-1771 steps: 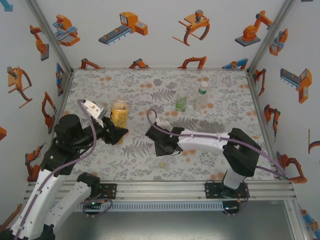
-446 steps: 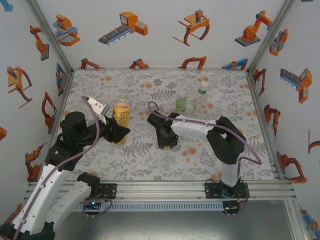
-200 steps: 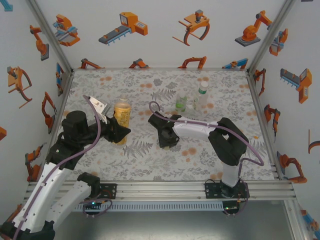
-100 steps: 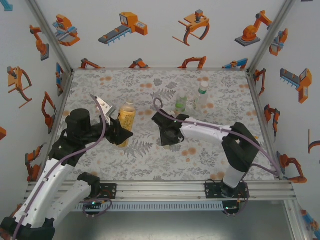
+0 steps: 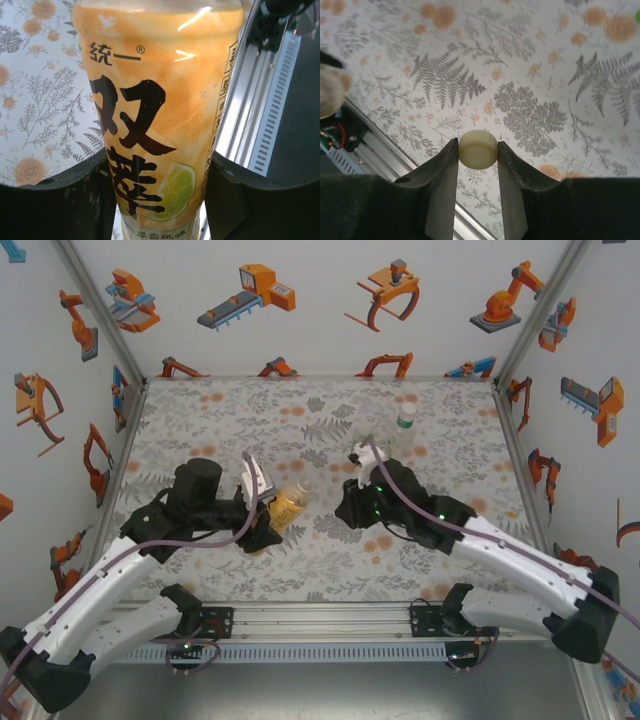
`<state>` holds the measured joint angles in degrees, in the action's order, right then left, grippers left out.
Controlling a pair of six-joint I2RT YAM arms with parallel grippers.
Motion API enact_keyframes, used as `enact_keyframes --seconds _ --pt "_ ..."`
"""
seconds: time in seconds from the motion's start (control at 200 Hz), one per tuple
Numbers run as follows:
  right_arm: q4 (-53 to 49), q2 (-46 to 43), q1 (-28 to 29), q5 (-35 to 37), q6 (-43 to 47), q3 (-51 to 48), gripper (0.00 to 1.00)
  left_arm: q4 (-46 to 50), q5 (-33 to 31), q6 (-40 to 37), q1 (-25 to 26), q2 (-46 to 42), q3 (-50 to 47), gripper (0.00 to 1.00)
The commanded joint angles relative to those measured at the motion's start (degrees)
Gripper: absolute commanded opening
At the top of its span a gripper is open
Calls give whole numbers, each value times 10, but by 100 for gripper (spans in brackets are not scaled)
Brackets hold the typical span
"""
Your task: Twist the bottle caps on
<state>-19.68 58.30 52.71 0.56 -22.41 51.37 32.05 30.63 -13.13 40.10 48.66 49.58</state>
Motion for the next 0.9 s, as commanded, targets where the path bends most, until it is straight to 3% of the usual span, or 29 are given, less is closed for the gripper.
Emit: enact_keyframes --seconds 0.0,0.406,0.891 --pt "52 -68 -1 -54 104 -17 0 18 -21 -61 33 11 24 0" --pt "-60 -137 -1 -278 349 63 0 43 -100 -147 152 50 60 0" --pt "-91 -107 -1 -377 447 108 0 71 -137 -164 222 82 104 0"
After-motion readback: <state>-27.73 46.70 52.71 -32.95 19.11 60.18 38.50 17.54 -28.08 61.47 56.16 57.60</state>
